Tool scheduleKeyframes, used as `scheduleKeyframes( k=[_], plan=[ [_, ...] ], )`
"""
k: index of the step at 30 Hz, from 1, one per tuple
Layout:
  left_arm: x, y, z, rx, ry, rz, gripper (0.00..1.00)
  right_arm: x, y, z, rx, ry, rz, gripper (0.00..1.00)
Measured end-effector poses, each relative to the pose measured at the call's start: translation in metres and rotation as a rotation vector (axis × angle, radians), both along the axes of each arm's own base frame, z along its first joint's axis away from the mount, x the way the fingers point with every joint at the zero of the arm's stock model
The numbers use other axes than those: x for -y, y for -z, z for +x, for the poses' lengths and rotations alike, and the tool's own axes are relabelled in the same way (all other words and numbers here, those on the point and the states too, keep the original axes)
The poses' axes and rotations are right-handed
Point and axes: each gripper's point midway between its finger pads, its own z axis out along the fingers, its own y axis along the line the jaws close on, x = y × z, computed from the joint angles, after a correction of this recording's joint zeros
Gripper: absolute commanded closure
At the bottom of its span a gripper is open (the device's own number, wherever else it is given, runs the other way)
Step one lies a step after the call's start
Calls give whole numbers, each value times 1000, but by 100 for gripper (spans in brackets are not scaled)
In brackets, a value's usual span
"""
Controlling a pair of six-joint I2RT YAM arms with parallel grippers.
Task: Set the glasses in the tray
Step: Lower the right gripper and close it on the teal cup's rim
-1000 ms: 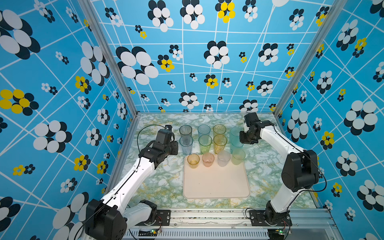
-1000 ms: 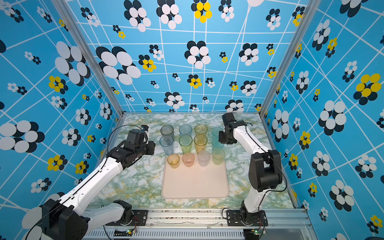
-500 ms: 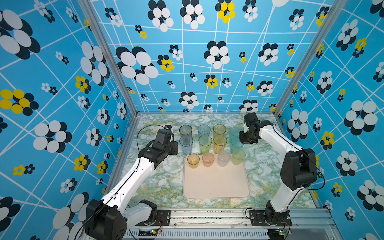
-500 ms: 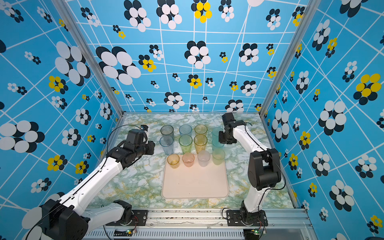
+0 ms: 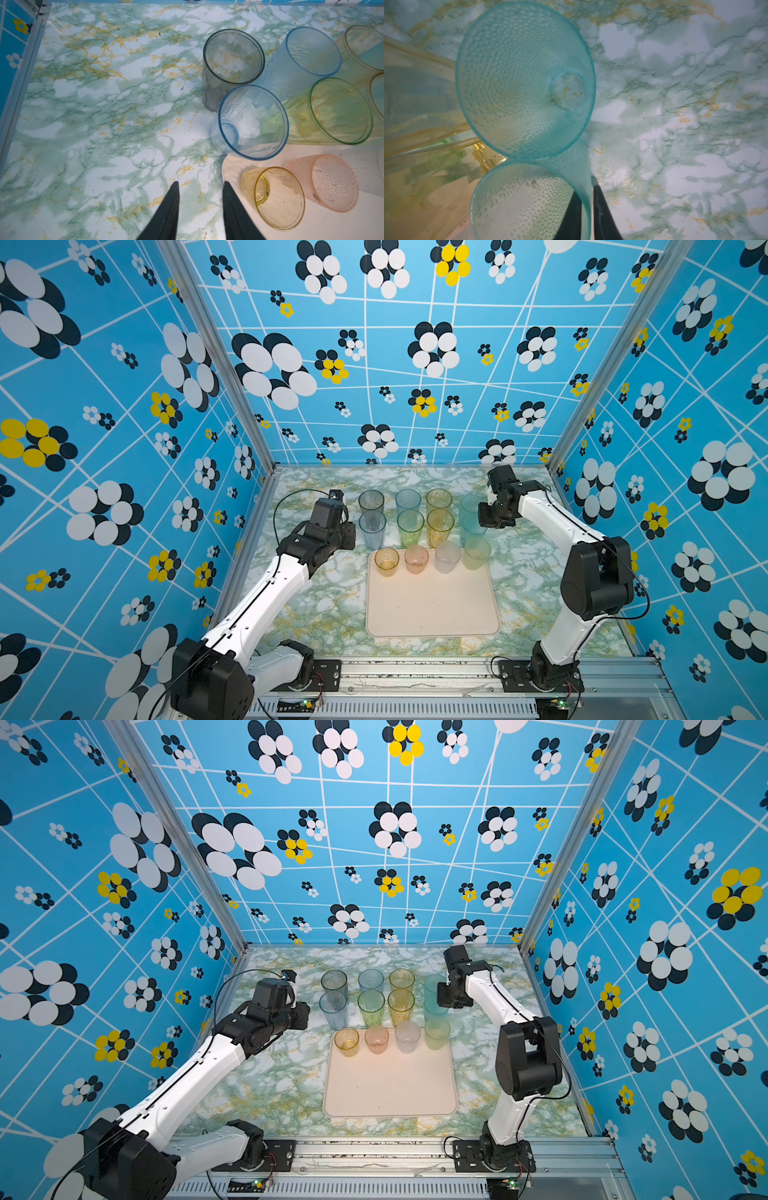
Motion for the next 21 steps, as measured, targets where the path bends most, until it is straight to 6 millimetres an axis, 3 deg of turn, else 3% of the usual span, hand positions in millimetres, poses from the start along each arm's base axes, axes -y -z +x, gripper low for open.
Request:
scheduleKeyframes(
  k=[16,21],
  plan=[
    [0,0,0,0,0,0,64,1,0,-6,6,-6,2,96],
    [0,0,0,0,0,0,63,5,-11,-14,35,-1,-6,97]
  ],
)
